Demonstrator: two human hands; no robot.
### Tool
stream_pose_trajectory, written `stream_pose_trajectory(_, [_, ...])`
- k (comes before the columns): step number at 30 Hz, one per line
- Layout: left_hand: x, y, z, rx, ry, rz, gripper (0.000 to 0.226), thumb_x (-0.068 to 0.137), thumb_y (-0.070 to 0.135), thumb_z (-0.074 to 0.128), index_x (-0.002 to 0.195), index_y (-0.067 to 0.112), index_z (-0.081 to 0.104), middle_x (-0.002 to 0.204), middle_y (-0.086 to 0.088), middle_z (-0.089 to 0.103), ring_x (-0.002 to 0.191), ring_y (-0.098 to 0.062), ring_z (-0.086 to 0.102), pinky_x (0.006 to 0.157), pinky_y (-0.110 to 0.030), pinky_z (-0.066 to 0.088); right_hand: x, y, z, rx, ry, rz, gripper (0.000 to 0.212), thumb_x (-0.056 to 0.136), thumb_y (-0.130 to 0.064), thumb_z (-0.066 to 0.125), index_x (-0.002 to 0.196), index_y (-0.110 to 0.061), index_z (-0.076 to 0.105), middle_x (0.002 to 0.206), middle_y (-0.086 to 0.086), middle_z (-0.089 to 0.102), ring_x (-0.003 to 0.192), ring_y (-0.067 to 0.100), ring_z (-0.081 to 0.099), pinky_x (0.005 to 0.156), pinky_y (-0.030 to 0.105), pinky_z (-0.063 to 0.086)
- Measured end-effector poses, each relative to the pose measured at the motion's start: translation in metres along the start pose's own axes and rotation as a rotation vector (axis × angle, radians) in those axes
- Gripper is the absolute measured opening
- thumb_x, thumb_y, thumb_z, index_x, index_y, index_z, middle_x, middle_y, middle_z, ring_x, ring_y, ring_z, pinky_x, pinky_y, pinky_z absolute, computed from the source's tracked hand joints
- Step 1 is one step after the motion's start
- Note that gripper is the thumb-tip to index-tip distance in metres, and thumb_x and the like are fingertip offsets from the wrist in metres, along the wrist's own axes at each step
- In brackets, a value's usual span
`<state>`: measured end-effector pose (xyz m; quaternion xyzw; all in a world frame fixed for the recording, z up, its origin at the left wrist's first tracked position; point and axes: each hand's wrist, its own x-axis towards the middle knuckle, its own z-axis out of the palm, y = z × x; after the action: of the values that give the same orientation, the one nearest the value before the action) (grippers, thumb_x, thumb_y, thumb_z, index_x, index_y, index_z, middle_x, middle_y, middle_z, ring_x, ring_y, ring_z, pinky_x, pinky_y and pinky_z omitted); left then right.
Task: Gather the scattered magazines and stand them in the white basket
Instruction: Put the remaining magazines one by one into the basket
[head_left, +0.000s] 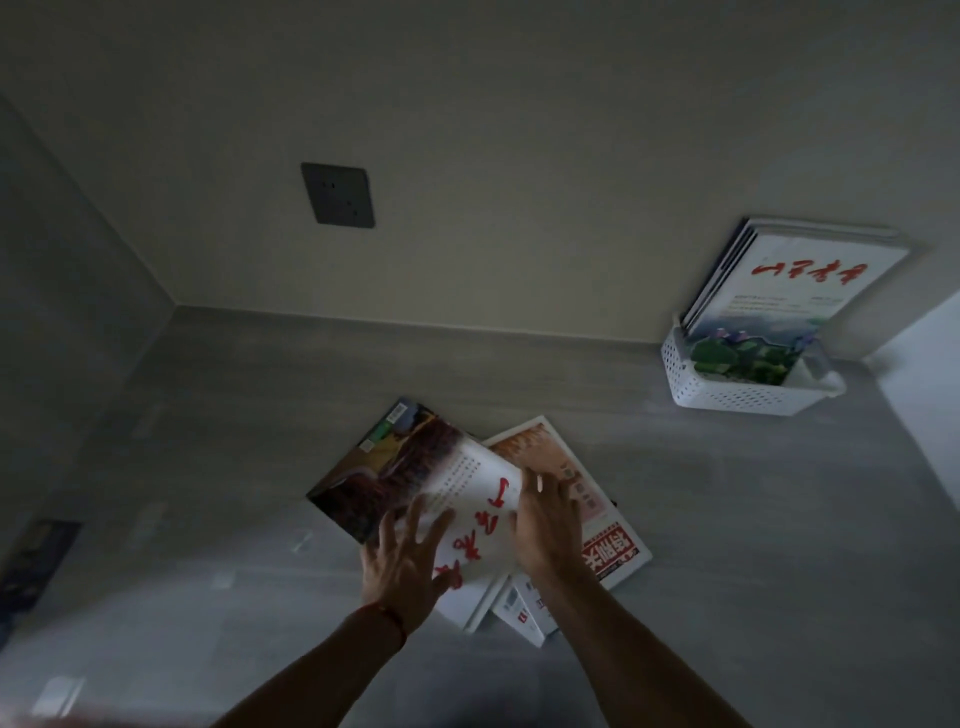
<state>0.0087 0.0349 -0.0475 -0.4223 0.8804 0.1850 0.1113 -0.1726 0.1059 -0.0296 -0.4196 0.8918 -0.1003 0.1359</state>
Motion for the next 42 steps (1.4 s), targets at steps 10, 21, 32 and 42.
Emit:
stream_pose_trajectory(10, [0.053,0.012,-0.09,0.005,0.215,0.232,0.086,0.091,0.043,0.058,0.155,0.035,0.002,0.167,-0.004,0.0,0.151,-0.035,0.011,0.117,-0.064,0.018,0.007,0.006,-0.058,0.676,-0.115,-0.114,0.014,0.095,-0.014,0.064,0.107,-0.021,0.063,0.099,-0.009,0.069,0.087,0.009,0.07,0.07,0.027,0.058])
stream_pose_trajectory(21, [0.079,0.058,-0.156,-0.379,0.257,0.469,0.025,0.094,0.032,0.051,0.115,0.028,0.062,0.099,-0.006,0.073,0.093,-0.028,0.07,0.08,-0.036,0.055,0.024,0.084,-0.153,1.03,0.065,-0.03,0.037,0.094,-0.018,0.067,0.131,-0.022,0.062,0.125,-0.002,0.069,0.111,0.015,0.068,0.087,0.03,0.058])
stream_pose_trajectory(32, [0.082,0.156,-0.139,-1.188,0.157,0.154,0.012,0.096,0.009,0.057,0.105,0.013,0.064,0.105,-0.01,0.073,0.1,-0.027,0.07,0.093,-0.056,0.055,0.021,0.174,-0.142,1.258,-0.037,0.119,0.029,0.091,-0.014,0.065,0.117,-0.027,0.07,0.119,0.001,0.074,0.105,0.018,0.072,0.088,0.038,0.059])
stream_pose_trajectory(42, [0.12,0.294,-0.141,-0.789,0.266,0.145,0.019,0.09,0.022,0.063,0.104,0.017,0.073,0.092,0.002,0.074,0.084,-0.015,0.07,0.073,-0.026,0.055,0.076,0.293,-0.25,0.715,0.377,0.052,0.024,0.088,-0.015,0.071,0.112,-0.014,0.074,0.106,0.003,0.076,0.09,0.012,0.072,0.077,0.035,0.06])
